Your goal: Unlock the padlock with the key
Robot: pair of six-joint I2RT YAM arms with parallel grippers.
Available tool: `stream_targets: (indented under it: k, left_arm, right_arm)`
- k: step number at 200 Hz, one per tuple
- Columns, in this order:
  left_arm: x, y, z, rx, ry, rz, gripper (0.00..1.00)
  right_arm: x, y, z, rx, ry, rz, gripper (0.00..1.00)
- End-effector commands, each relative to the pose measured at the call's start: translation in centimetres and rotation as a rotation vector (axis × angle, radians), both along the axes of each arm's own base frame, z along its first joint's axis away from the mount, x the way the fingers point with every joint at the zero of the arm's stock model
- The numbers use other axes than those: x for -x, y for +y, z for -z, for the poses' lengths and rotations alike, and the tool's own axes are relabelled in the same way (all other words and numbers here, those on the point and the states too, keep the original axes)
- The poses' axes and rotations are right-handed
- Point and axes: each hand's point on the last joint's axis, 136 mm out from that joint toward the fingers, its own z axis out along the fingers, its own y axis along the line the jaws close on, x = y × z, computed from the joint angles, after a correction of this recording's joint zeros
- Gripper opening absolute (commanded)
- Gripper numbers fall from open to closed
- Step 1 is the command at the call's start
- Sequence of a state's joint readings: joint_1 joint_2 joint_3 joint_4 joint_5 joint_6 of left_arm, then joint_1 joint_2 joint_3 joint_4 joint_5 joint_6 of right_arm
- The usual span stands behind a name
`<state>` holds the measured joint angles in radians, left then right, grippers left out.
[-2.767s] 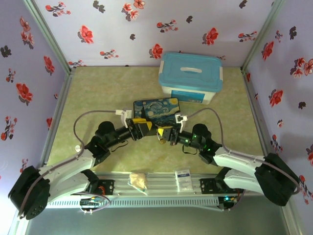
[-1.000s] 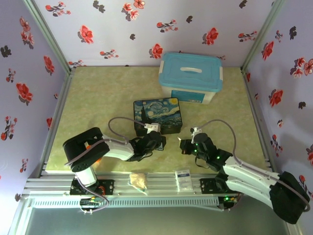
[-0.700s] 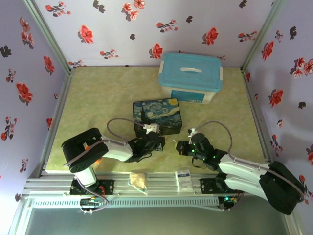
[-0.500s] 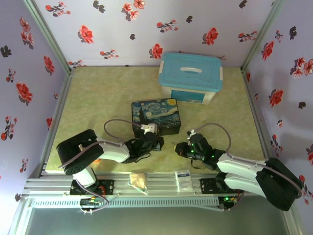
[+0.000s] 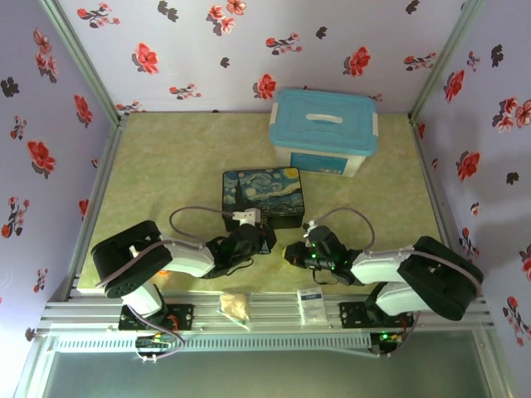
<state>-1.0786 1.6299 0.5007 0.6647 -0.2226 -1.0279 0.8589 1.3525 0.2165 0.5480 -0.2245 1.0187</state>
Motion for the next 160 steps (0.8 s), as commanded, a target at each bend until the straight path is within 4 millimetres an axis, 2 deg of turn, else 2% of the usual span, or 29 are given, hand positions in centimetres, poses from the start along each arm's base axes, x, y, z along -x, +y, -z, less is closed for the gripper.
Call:
stream_targets:
  k: [1, 38, 76, 109, 128, 160]
  left_arm:
    - [-0.9, -0.4, -2.2, 0.113, -0.032, -0.031, 0.18]
    - [-1.0, 0.0, -1.4, 0.126, -0.014, -0.05, 0.22]
    - [-1.2, 0.1, -0.7, 0.153, 0.003, -0.058, 0.15]
    - [-1.1, 0.2, -0.3, 0.158, 0.011, -0.06, 0.11]
    - [-0.9, 0.1, -0.4, 0.168, 0.014, -0.051, 0.06]
    - [-0.7, 0.0, -0.5, 0.198, 0.022, -0.042, 0.05]
  right_arm:
    - [-0.9, 1.6, -1.8, -0.056, -0.042, 0.003, 0.0]
    - [-1.0, 1.6, -1.8, -0.029, -0.059, -0.011, 0.0]
    - [-1.4, 2.7, -2.0, -0.066, -0.051, -0.014, 0.0]
    - [-1.6, 2.5, -1.9, -0.127, -0.037, 0.031, 0.0]
    - [-1.8, 2.6, -2.5, -0.156, -0.062, 0.031, 0.0]
    - [-2.9, 2.0, -4.0, -0.209, -0.082, 0.042, 0.0]
